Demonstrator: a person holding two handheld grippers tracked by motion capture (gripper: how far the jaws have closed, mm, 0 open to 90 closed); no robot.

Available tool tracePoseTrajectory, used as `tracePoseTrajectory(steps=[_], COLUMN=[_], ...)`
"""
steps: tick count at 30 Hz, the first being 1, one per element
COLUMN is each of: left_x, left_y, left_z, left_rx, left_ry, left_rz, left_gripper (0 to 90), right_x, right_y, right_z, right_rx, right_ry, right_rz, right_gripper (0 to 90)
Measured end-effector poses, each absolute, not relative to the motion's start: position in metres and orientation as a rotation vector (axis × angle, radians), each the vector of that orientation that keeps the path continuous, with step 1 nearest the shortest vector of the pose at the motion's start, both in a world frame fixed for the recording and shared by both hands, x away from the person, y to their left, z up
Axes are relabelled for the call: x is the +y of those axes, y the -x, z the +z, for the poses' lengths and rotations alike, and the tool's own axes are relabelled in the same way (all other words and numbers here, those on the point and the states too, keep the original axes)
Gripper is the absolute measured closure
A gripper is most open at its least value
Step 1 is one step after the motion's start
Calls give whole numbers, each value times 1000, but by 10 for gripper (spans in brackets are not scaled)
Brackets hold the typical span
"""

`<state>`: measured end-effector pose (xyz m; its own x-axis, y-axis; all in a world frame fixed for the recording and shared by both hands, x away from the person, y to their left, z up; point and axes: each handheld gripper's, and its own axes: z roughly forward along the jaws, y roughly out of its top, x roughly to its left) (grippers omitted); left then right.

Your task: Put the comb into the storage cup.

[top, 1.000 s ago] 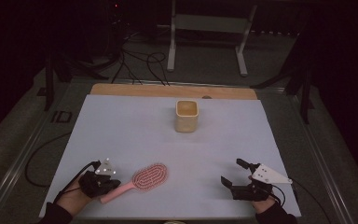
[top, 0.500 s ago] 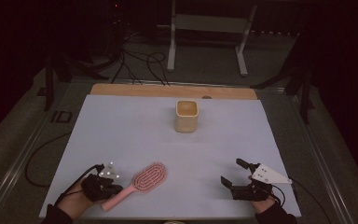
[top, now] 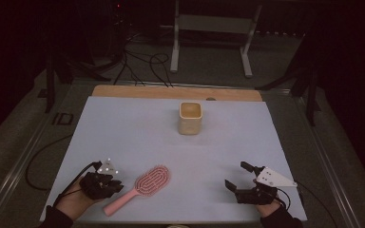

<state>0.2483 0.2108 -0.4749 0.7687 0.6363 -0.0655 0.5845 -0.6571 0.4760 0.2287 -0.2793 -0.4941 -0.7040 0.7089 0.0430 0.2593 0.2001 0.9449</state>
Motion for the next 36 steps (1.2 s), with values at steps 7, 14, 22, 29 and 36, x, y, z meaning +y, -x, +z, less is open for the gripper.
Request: tracePoseTrajectory(steps=[7,14,22,29,36], left_x=[207,197,183,170,161], left_y=[-250,-249,-249,-245,-247], left_z=[-469,-464,-461,-462,-467], left_rx=[965,949,933,895,910], left_ry=[-2496,-2551,-2583,-2634,-2658], left_rz=[136,119,63,117,51], left_gripper=[582,348,59,4,4], right_x=[-280,-280,-279,-280,-279], right_y=[-229,-230,-230,-230,-230], right_z=[-495,-495,-496,-495,-495], right_rx=[2078,2077,2081,2079,2079], right_ry=[-909,-913,-913,-916,-917], right_rz=[1512,1511,1507,1506,1508], right_gripper=[95,95,95,95,95])
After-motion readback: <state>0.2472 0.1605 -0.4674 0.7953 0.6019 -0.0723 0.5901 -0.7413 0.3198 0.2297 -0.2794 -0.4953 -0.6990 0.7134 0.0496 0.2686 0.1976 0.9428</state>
